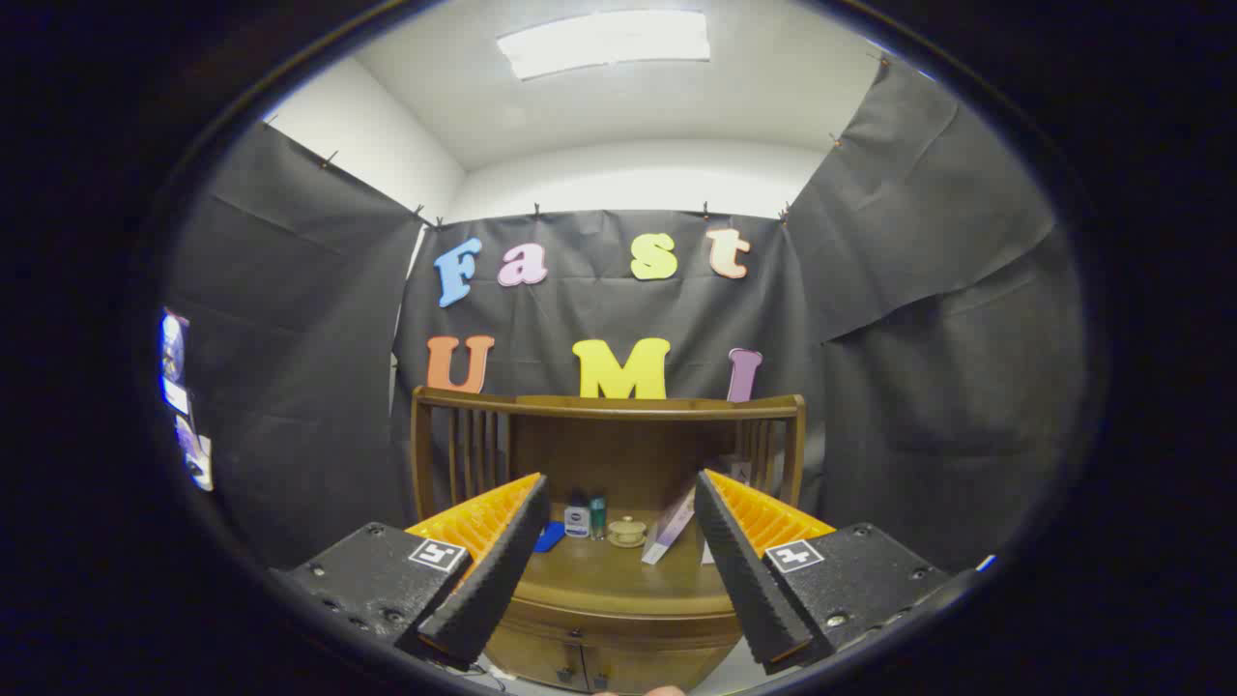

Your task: Pull open the drawer, take out the items inside it, and place them on the countertop above the cabinet.

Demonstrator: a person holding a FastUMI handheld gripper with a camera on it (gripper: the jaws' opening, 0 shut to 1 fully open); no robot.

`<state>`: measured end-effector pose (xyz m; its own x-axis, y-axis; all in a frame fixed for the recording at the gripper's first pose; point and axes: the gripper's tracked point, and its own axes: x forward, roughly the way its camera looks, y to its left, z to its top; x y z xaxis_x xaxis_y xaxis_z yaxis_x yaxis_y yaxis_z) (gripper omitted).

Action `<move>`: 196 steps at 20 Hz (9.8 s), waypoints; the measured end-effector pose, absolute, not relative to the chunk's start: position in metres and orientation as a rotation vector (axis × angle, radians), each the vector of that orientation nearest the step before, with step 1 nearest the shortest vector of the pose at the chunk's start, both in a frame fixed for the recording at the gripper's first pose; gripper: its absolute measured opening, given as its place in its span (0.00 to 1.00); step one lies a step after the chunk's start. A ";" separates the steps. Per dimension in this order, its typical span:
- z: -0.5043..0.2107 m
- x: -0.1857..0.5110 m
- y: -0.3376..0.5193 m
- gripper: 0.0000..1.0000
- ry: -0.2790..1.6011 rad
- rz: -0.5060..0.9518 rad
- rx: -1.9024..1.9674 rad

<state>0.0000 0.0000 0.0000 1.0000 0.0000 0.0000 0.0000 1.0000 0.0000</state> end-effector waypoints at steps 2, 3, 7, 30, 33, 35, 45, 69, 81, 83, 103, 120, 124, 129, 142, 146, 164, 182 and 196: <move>-0.001 0.002 -0.002 0.97 -0.005 -0.014 0.011; -0.001 0.004 -0.001 0.97 -0.004 -0.017 0.015; -0.009 0.008 0.009 0.97 0.009 -0.002 0.012; -0.126 0.048 0.053 0.98 0.133 0.055 0.085; -0.166 0.061 0.064 0.98 0.180 0.083 0.100; -0.193 0.071 0.067 0.98 0.192 0.079 0.084; -0.338 0.108 0.080 0.88 0.361 0.046 0.064; -0.457 0.148 0.073 0.23 0.480 -0.105 0.088; -0.449 0.100 0.075 0.21 0.505 -0.135 0.090; -0.447 0.088 0.077 0.21 0.503 -0.130 0.089; -0.438 -0.023 0.094 0.21 0.538 -0.044 0.058; -0.436 -0.054 0.105 0.22 0.610 -0.003 0.000; -0.428 -0.058 0.103 0.28 0.662 -0.010 0.053; -0.377 -0.059 0.119 0.39 0.589 0.093 0.049; -0.319 0.004 0.119 0.80 0.668 0.175 0.084; -0.332 0.031 0.113 0.82 0.801 0.180 0.049; -0.445 0.082 0.109 0.74 1.223 0.059 0.101; -0.439 0.086 0.103 0.19 1.169 0.031 0.147; -0.331 0.106 0.080 0.19 1.006 0.041 0.101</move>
